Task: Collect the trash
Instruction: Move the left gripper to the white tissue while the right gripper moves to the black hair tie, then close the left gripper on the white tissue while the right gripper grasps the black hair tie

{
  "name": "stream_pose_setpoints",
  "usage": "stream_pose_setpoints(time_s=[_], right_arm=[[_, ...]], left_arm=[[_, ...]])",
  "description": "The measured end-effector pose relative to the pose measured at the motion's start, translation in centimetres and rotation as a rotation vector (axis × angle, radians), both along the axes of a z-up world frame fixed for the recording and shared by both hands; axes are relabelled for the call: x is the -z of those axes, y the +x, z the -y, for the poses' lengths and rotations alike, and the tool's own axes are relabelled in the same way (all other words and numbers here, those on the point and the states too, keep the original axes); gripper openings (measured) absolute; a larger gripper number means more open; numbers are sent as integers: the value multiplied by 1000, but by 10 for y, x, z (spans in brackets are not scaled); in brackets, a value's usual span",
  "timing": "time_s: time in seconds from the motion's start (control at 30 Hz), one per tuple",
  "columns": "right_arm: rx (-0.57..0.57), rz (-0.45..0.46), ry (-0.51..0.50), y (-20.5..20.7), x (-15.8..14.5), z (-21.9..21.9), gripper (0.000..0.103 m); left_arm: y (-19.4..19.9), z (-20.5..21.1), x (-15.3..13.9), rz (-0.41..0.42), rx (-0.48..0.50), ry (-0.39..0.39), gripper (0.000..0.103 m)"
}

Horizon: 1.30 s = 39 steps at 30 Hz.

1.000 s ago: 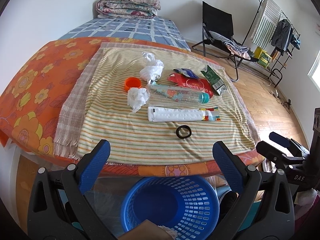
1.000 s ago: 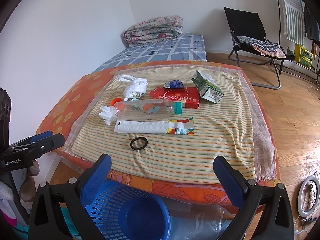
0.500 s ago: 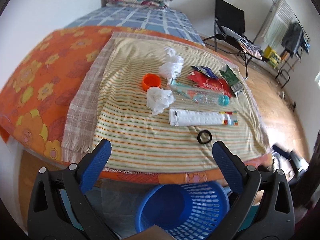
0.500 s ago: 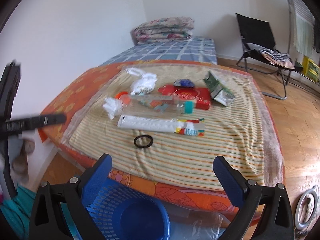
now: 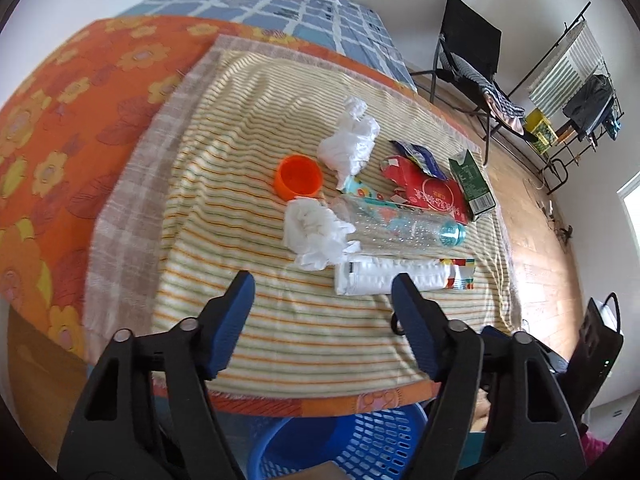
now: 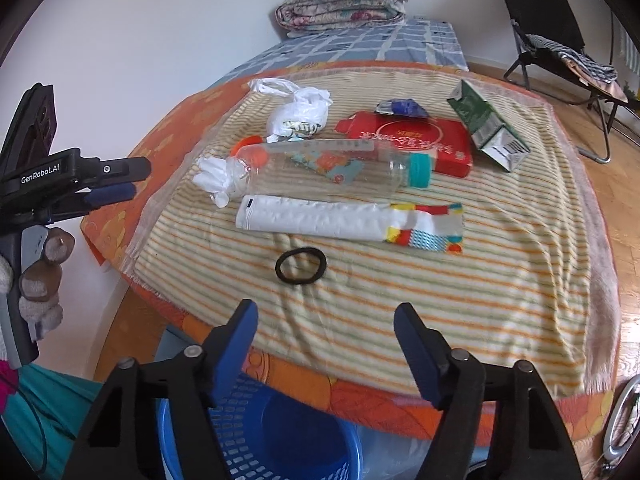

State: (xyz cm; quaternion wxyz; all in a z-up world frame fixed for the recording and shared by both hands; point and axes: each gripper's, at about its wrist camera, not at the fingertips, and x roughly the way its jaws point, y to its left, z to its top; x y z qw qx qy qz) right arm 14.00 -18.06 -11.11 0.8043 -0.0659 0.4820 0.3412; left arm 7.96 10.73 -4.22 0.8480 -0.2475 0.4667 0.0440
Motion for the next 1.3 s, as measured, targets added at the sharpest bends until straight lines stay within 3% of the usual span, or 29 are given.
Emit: stream_pose_setpoints(time_s=[0.13, 0.3, 0.43, 0.7, 0.83, 0.97, 1.03, 1.3], right_arm=[[-11, -57, 8, 14, 9, -14, 60], [9, -155, 25, 31, 27, -22, 54], [20, -194, 11, 40, 40, -28, 47], [24, -153, -43, 49, 49, -47, 38], [6, -89, -112, 47, 48, -56, 24], [-12, -30, -158, 42, 48, -63, 11], [-16, -26, -153, 42, 48, -61, 5], [-7, -53, -66, 41, 36, -47, 2]], left_arm=[[20, 5, 11, -31, 13, -23, 65], [38, -1, 25, -59, -1, -37, 63], [49, -7, 36, -80, -10, -35, 54], [61, -9, 54, -116, 10, -41, 35], [61, -12, 54, -110, 12, -46, 23], [61, -11, 52, -103, 17, -32, 17], [59, -12, 49, -97, 21, -20, 14], [47, -19, 35, -52, 15, -4, 11]])
